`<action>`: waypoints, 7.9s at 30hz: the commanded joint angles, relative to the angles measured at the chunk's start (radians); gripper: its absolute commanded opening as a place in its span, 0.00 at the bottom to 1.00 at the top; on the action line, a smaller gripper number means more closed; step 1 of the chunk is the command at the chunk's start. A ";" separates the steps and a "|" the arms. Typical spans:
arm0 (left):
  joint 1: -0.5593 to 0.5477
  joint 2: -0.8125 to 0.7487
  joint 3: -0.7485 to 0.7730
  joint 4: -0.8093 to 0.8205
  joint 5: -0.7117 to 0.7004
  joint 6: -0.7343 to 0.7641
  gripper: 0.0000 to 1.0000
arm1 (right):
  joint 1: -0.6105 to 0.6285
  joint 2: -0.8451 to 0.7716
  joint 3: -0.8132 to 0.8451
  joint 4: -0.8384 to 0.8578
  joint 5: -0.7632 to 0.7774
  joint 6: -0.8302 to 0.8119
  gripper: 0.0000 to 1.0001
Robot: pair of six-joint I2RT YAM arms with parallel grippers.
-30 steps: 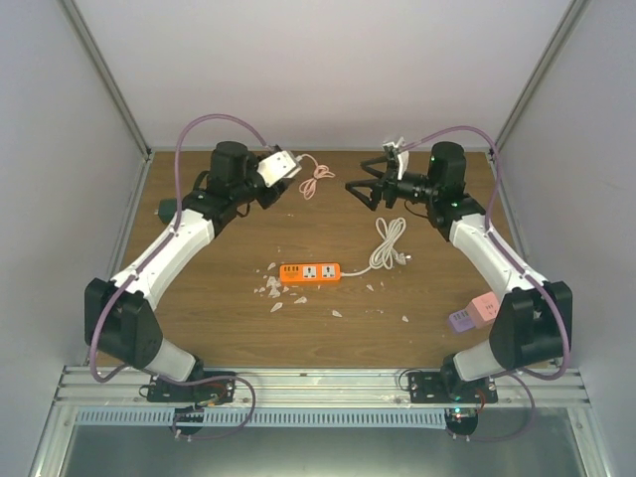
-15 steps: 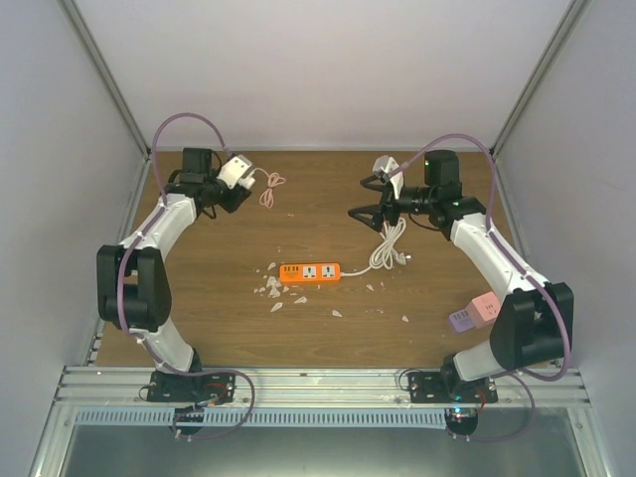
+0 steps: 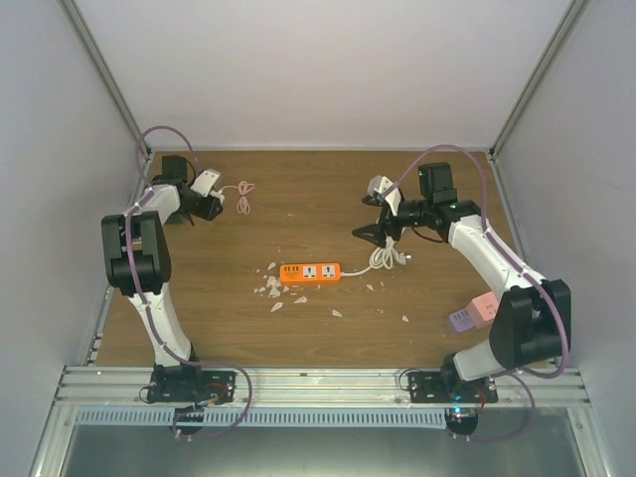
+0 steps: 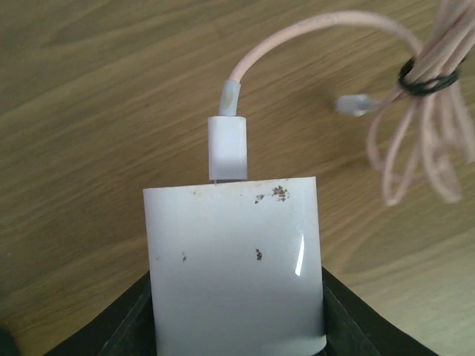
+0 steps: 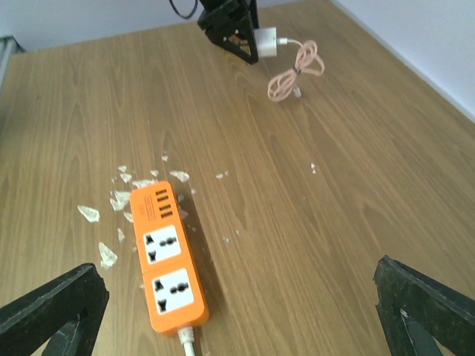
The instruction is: Pull the plug off the socket
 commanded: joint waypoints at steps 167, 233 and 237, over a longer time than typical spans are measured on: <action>-0.346 -0.240 0.015 -0.015 0.068 -0.062 0.99 | -1.031 -0.115 -0.194 -0.706 0.679 -1.703 0.95; -0.343 -0.316 -0.042 0.025 0.083 -0.037 0.99 | 0.033 0.051 -0.229 -0.241 0.324 -0.459 0.52; -0.339 -0.348 -0.062 0.051 0.095 -0.058 0.99 | 0.143 0.099 -0.208 -0.157 0.353 -0.345 0.52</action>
